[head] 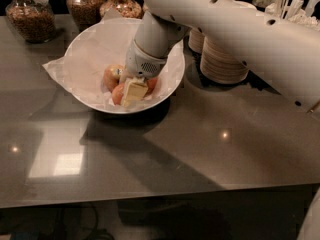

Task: Pick apple from white bowl

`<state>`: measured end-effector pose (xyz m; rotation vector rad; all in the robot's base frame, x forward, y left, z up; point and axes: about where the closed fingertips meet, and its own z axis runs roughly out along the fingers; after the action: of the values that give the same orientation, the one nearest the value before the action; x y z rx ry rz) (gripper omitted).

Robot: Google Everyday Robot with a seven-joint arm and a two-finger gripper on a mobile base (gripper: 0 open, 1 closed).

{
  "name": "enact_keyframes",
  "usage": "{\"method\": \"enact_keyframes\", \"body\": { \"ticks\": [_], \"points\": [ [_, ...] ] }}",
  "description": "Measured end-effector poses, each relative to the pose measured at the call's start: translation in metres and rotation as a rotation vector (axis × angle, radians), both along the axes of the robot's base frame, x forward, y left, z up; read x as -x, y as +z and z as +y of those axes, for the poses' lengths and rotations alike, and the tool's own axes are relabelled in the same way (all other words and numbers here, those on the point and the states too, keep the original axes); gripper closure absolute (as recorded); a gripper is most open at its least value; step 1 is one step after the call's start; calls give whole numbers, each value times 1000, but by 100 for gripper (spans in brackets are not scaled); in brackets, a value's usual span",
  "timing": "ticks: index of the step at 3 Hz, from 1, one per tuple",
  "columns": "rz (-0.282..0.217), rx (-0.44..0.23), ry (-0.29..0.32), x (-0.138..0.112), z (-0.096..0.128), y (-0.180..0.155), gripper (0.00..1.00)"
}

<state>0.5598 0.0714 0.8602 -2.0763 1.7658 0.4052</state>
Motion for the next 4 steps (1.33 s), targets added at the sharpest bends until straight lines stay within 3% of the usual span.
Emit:
{"method": "enact_keyframes", "body": {
  "ticks": [1, 2, 4],
  "points": [
    [0, 0, 0, 0, 0, 0, 95],
    [-15, -69, 24, 5, 2, 16, 100],
    [-70, -401, 118, 24, -11, 85, 100]
  ]
}}
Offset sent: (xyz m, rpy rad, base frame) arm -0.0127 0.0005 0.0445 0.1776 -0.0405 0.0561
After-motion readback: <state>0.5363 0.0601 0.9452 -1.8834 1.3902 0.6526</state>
